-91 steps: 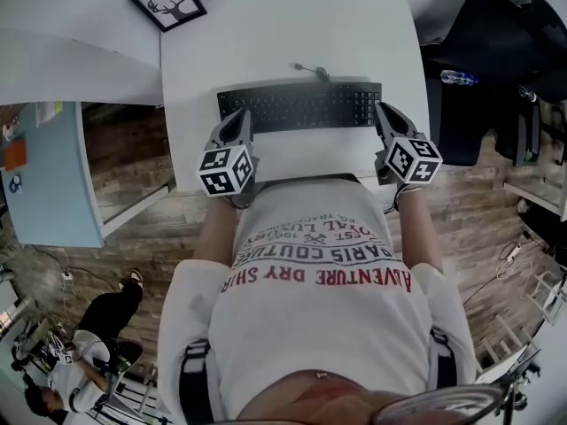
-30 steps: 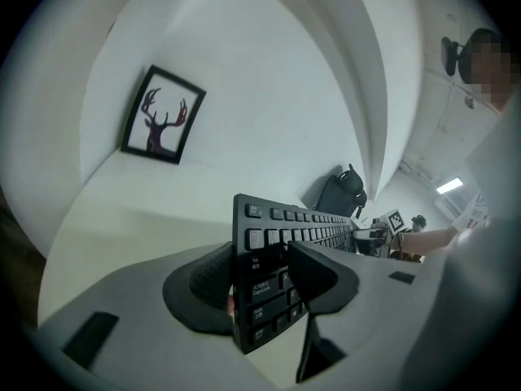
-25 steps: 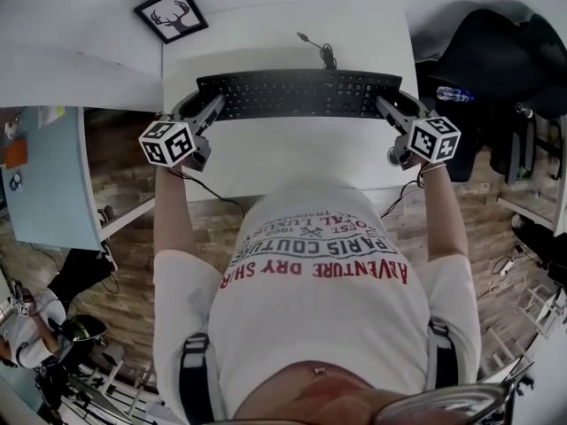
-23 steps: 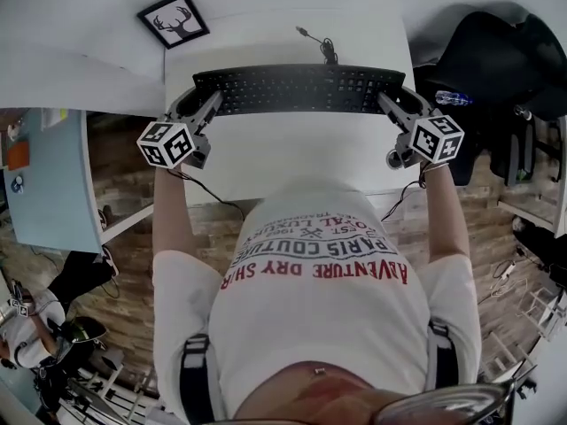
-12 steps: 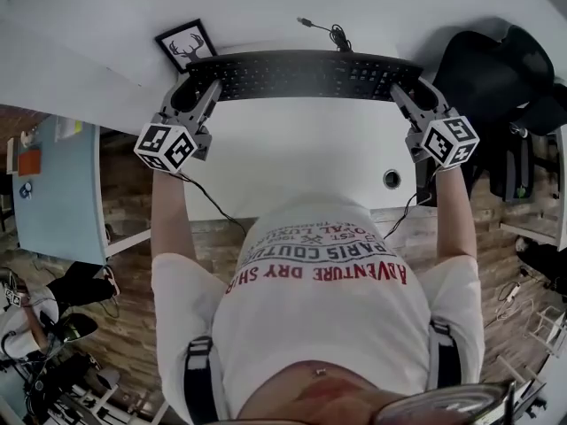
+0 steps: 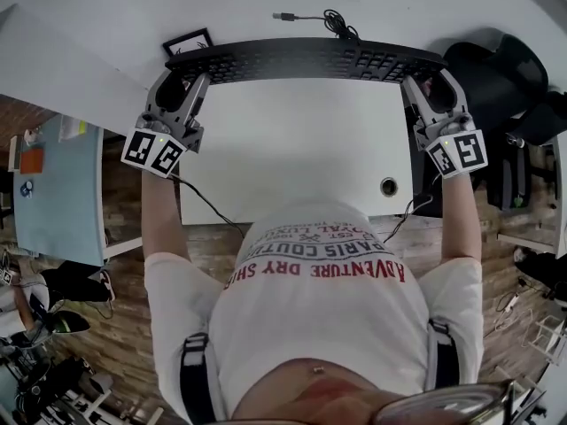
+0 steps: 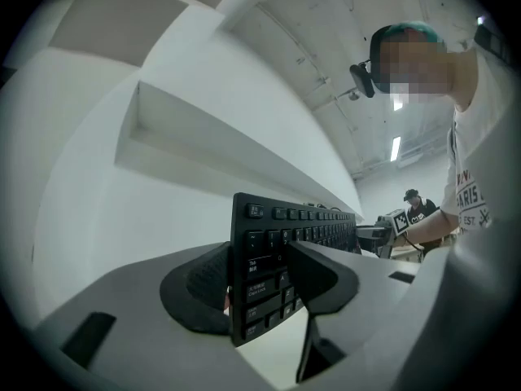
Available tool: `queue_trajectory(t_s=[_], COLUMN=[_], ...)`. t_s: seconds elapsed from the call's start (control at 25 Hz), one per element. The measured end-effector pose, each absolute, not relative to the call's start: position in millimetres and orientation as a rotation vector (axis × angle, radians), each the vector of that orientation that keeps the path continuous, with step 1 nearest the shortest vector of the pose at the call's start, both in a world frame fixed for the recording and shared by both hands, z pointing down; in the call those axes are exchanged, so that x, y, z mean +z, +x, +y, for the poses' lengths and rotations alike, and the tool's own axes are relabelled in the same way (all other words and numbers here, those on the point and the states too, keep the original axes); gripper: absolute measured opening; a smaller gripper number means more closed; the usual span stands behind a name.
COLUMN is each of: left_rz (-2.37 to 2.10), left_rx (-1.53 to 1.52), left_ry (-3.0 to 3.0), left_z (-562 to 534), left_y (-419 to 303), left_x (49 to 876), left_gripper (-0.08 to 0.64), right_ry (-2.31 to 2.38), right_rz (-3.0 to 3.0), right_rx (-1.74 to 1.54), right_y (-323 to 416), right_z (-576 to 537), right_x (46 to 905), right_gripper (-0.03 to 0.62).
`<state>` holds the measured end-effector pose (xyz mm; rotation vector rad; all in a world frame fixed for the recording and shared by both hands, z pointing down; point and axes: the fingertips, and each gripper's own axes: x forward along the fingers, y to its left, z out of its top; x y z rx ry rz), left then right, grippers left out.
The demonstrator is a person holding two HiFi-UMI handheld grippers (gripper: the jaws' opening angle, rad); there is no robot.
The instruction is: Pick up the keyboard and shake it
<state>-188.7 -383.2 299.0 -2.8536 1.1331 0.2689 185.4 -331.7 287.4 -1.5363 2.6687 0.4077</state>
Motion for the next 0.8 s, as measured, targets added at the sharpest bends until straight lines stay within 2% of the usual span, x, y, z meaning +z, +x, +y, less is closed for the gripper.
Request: queue_trajectory(t_s=[0.16, 0.56, 0.8], left_rz=[1.111, 1.053, 1.037], left_rx=[0.208, 0.298, 0.233], left_ry=[-2.839, -2.862, -2.807], left_z=[-375.2, -366.6, -355.4], left_y=[-183.3, -183.4, -177.4], left_x=[302.7, 307.2, 306.8], left_gripper=[0.215, 0.219, 0.221], right_ry=[-1.556, -1.551, -1.565], right_rz=[2.642, 2.574, 2.567], right_rx=[0.528, 0.901, 0.945], right_y=[188.6, 179.7, 184.4], right_z=[-328.7, -296.7, -295.3], right_x=[285.9, 258.6, 258.2], right_gripper=[0.221, 0.221, 0.221])
